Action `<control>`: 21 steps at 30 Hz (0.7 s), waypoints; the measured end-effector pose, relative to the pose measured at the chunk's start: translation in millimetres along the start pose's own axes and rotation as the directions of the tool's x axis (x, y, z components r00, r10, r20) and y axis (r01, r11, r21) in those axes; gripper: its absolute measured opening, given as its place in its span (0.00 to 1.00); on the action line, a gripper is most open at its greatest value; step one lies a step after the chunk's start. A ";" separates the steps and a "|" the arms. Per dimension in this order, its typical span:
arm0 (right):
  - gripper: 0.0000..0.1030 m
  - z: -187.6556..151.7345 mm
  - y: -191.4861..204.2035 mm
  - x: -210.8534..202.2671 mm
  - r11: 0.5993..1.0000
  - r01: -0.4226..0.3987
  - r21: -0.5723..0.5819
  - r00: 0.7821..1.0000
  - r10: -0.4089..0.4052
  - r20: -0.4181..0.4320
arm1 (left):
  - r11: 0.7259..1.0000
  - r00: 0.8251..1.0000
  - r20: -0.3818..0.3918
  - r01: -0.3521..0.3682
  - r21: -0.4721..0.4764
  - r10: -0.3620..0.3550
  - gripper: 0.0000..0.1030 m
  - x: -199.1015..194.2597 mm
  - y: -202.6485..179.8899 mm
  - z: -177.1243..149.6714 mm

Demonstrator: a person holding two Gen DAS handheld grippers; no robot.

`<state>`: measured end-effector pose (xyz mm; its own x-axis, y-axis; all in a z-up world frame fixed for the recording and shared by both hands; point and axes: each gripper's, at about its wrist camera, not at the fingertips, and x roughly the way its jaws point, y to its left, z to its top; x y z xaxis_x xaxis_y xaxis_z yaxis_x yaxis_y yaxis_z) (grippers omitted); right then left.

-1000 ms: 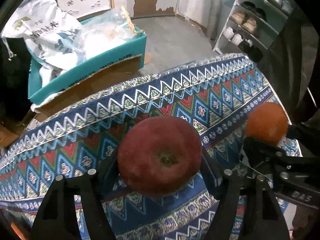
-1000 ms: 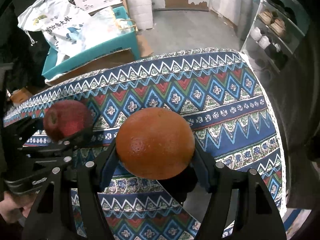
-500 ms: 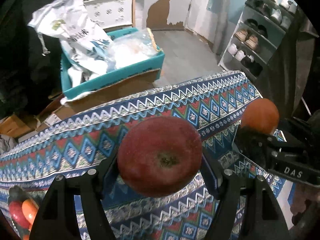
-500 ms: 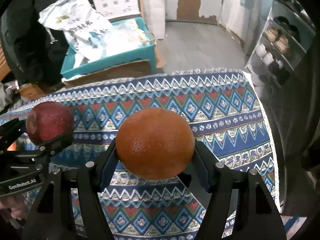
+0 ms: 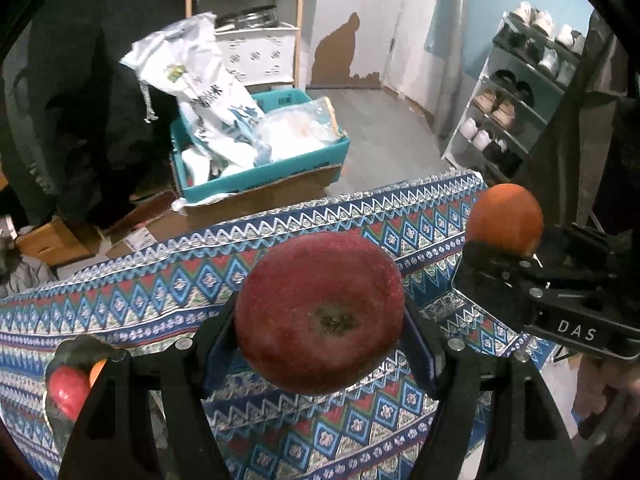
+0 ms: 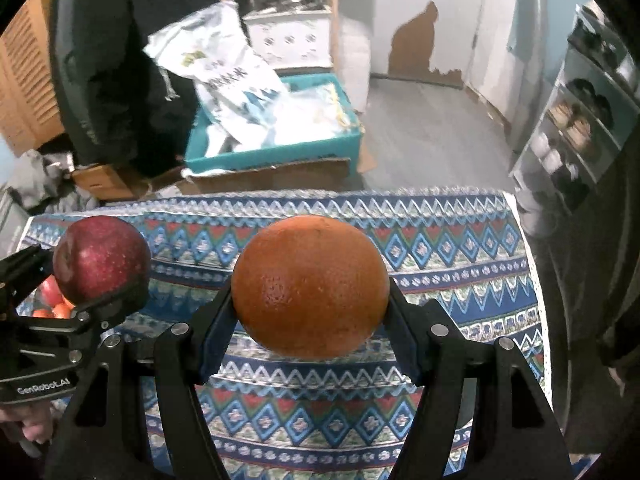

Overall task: Organize fruits
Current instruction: 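Lift and carry the apple with the left tool while the right tool carries the orange to the bowl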

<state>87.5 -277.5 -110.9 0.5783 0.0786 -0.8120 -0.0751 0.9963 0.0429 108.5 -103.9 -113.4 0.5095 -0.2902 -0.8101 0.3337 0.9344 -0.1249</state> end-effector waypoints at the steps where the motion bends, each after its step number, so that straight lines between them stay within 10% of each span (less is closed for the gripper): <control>1: 0.66 0.9 5.1 -4.7 1.000 -0.005 -0.009 1.000 0.006 0.008 | 1.000 1.000 0.009 -0.002 -0.009 0.002 0.72 -6.7 3.3 -0.9; 21: 0.66 13.8 93.2 -64.4 0.983 -0.103 -0.150 0.987 0.119 0.104 | 0.989 0.990 0.114 -0.068 -0.130 0.083 0.72 -105.0 74.4 -32.8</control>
<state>54.5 -189.2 -46.6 0.6467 0.2001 -0.7360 -0.2552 0.9661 0.0385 53.8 2.9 -56.3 0.6225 -0.2333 -0.7470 0.1922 0.9709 -0.1431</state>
